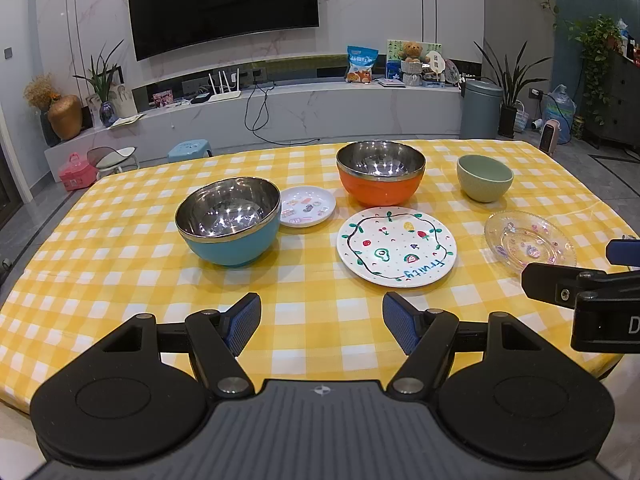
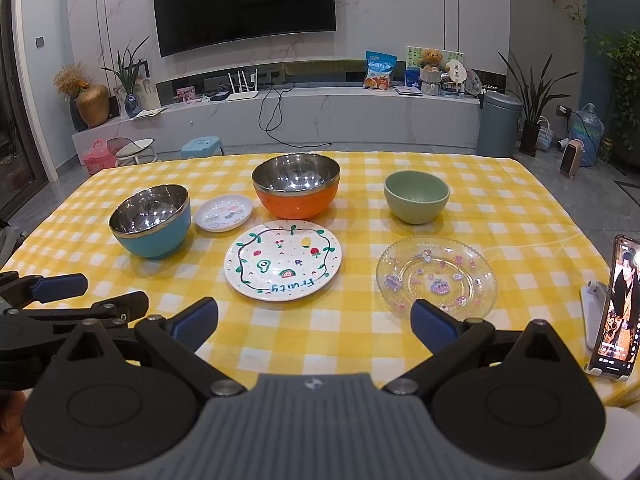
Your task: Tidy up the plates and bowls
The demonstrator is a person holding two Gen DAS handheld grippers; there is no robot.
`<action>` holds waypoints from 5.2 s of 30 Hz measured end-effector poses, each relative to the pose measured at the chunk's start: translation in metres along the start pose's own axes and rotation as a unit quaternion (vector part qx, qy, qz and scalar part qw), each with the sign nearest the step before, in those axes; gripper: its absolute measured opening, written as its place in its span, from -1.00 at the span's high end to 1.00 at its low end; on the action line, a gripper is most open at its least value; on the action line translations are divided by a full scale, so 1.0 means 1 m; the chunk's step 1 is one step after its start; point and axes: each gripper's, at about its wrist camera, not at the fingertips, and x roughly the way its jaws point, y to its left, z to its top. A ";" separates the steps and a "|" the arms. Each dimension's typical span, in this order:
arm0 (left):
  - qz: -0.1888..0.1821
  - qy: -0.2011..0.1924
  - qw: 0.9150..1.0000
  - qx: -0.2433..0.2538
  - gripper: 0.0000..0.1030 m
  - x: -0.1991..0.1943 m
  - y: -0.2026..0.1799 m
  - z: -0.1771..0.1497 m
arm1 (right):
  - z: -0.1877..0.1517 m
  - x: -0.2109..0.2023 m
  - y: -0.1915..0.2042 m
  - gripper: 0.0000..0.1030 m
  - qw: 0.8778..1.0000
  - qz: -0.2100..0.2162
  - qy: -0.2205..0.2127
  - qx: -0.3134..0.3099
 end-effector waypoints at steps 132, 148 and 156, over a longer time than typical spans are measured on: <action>-0.241 0.164 0.948 -0.130 0.50 0.202 -0.124 0.055 | 0.007 0.154 -0.225 0.78 0.944 -0.044 0.102 0.309; -0.233 0.139 0.952 -0.140 0.50 0.175 -0.099 0.055 | 0.011 0.135 -0.208 0.89 0.951 -0.009 0.096 0.294; -0.228 0.123 0.951 -0.170 0.50 0.152 -0.070 0.049 | 0.018 0.109 -0.177 0.90 0.966 0.018 0.073 0.248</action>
